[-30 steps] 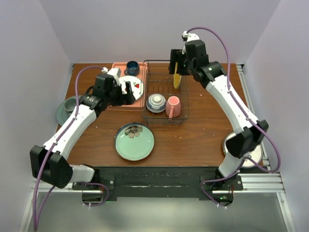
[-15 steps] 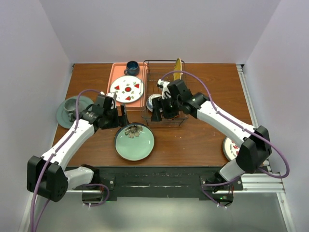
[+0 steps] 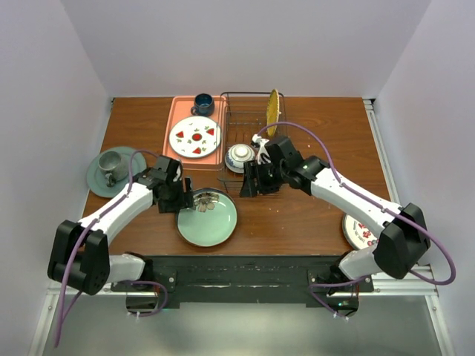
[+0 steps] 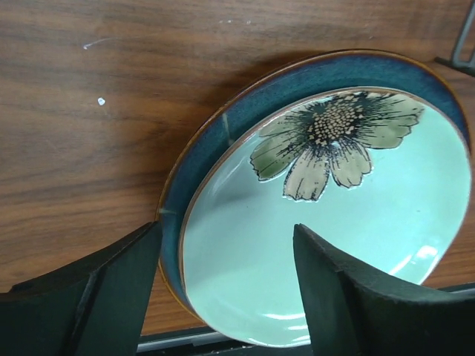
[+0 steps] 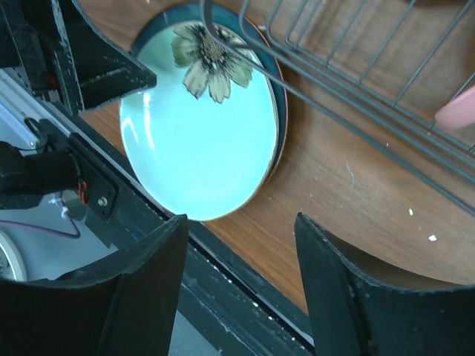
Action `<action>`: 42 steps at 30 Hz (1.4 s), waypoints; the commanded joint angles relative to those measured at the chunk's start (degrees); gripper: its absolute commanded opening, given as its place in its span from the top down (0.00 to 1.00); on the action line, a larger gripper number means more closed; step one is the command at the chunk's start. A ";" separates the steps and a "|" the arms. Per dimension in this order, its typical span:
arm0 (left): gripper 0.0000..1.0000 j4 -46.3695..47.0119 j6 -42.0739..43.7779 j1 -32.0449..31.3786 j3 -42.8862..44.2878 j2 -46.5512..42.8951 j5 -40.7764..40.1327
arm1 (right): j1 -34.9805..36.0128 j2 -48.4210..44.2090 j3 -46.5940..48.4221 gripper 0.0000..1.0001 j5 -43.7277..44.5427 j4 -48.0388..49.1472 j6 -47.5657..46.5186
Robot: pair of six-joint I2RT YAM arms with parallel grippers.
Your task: Load the mixed dishes into the dish rack
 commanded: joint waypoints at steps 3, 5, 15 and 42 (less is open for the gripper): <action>0.29 4.14 -0.66 0.40 -1.62 1.60 2.07 | 0.73 -1.71 -2.38 0.42 0.06 3.54 2.70; 0.33 4.40 -0.48 0.40 -2.24 1.96 2.25 | 0.90 -0.92 -2.73 0.44 0.58 3.63 2.79; 0.48 8.00 0.13 0.40 -5.40 3.45 9.18 | 3.19 3.38 -4.67 0.47 1.90 4.24 2.70; 0.67 11.43 4.61 0.40 -8.65 6.97 20.70 | 4.68 14.72 -7.92 0.46 -2.76 10.75 2.17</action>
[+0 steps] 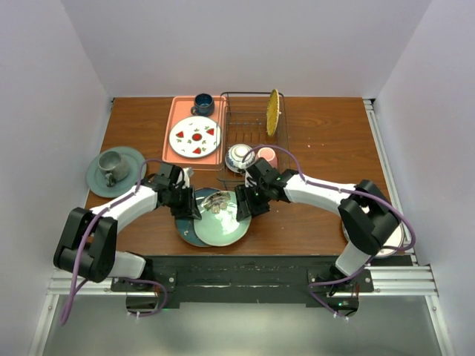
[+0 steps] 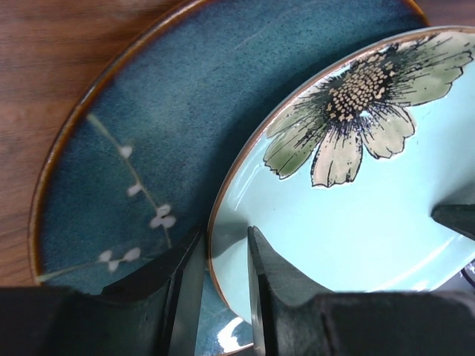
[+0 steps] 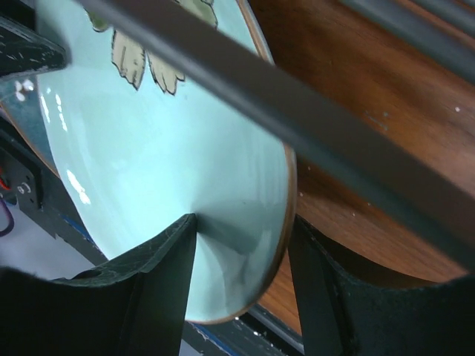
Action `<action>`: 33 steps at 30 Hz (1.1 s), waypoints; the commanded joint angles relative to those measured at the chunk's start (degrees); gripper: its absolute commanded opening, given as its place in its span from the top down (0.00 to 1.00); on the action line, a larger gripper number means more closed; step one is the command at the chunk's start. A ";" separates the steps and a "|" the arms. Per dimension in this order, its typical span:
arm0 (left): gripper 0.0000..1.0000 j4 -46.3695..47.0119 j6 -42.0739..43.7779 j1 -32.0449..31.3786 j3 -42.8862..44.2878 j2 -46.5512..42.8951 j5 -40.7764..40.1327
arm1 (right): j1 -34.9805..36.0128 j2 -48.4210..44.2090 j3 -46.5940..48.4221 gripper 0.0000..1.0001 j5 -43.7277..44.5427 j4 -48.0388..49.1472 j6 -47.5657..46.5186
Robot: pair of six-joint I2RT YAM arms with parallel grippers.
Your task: Load the mixed dishes into the dish rack
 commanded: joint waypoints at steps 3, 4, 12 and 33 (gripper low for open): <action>0.68 1.91 2.10 -0.04 -2.69 0.52 5.41 | 0.20 1.40 0.30 0.53 -1.37 2.57 0.05; 0.68 1.91 2.28 -0.04 -2.69 0.34 5.59 | 0.20 1.57 0.12 0.57 -1.64 3.09 -0.12; 0.70 2.18 2.37 -0.04 -2.60 -0.54 6.03 | 0.29 1.05 0.29 1.00 -0.76 2.83 -0.04; 0.28 -3.61 7.28 -0.04 6.09 -16.62 -1.17 | 0.38 -6.08 11.63 1.00 -10.86 -6.22 -3.11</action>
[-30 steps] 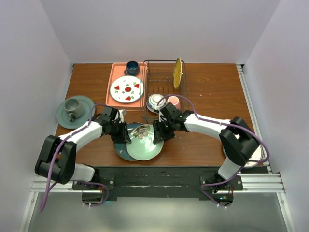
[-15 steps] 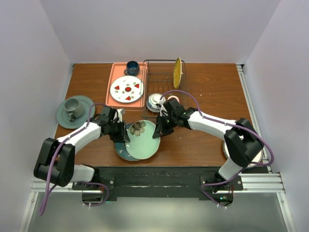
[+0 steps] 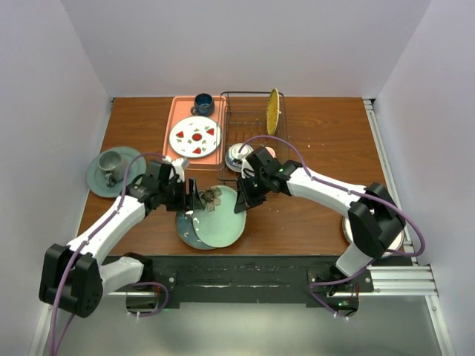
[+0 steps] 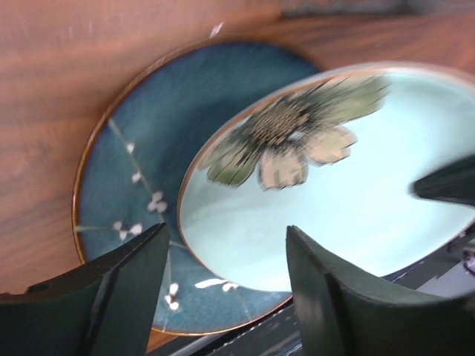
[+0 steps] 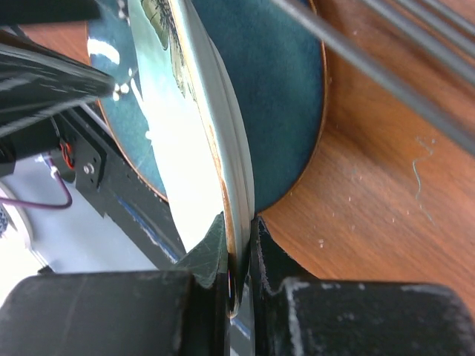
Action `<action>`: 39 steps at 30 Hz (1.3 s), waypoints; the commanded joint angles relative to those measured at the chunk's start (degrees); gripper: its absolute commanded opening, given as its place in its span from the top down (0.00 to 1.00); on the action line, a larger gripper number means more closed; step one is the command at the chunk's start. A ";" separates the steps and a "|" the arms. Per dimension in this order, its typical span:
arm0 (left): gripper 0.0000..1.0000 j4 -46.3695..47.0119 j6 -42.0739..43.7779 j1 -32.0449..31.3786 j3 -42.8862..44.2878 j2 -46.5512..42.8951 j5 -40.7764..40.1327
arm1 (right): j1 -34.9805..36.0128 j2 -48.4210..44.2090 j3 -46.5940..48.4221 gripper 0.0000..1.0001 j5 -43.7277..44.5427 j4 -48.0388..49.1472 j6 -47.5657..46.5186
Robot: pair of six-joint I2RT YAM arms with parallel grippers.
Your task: Load the mixed dishes into the dish rack
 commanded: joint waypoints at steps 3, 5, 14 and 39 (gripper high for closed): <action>0.22 -1.83 4.58 -0.30 8.16 -4.27 -1.81 | 0.73 -3.08 8.80 1.00 -6.15 -4.28 -1.52; 0.17 -2.27 4.93 -0.22 9.65 -5.15 -2.70 | 0.73 -3.08 10.56 1.00 -6.68 -4.64 -1.60; 0.02 -6.23 7.83 -0.30 17.39 -11.48 -1.73 | 0.03 -5.88 13.73 1.00 -6.16 -4.03 0.76; 0.00 19.51 -8.77 -0.30 5.70 -19.67 -1.56 | -12.02 -17.31 16.28 1.00 -9.67 6.08 14.47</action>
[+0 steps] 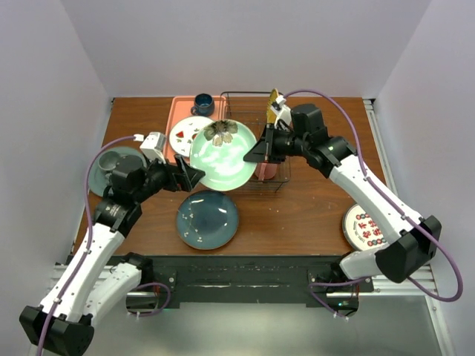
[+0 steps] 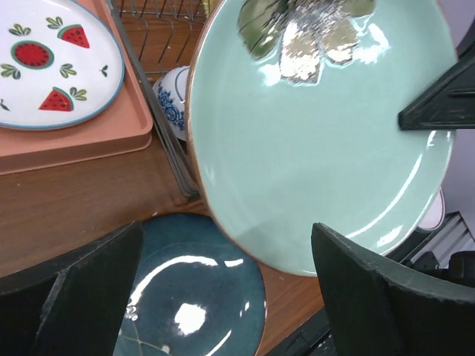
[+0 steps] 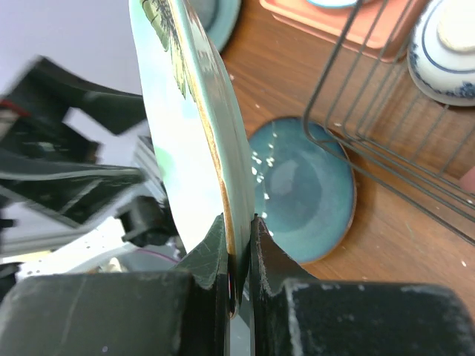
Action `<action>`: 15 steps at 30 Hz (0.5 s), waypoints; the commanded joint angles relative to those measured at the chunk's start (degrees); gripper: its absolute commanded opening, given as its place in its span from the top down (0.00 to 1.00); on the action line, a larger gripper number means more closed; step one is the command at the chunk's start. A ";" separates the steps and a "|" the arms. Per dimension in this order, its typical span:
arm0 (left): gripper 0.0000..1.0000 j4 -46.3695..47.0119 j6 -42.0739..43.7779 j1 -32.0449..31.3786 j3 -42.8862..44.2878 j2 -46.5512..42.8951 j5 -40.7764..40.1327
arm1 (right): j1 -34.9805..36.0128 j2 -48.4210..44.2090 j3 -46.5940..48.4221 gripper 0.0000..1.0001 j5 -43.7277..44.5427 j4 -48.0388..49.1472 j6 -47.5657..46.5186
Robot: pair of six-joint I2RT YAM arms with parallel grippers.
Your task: Load the mixed dishes into the dish rack
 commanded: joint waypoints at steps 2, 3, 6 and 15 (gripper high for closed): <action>0.00 11.39 -8.27 -0.30 -1.14 2.24 1.77 | -0.48 -3.83 1.49 1.00 -8.82 10.78 6.39; 0.00 12.45 -8.72 -0.30 -1.40 2.33 2.03 | -0.65 -3.92 1.49 1.00 -9.44 11.23 6.75; 0.00 16.49 -10.47 -0.22 -1.49 2.77 2.91 | -0.92 -4.36 0.79 1.00 -10.76 13.16 8.42; 0.25 19.75 -10.92 -0.22 -0.52 4.53 4.84 | -1.53 -3.92 2.98 1.00 -9.62 12.81 9.04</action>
